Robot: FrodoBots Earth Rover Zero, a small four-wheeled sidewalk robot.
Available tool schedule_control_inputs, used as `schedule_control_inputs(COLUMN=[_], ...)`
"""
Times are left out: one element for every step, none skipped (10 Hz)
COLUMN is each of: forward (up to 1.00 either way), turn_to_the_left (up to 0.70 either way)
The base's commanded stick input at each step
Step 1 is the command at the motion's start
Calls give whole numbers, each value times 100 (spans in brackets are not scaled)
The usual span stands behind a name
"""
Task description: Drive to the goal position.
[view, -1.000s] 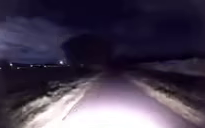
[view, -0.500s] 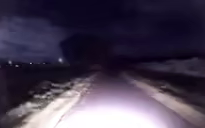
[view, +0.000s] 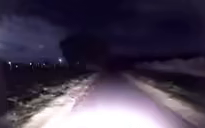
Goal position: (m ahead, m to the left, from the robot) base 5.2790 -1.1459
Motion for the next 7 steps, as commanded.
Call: schedule_control_inputs(forward=[85, 85, 85, 85, 85, 85, 85], turn_to_the_left=[0, 0, 0, 0, 0, 0, 0])
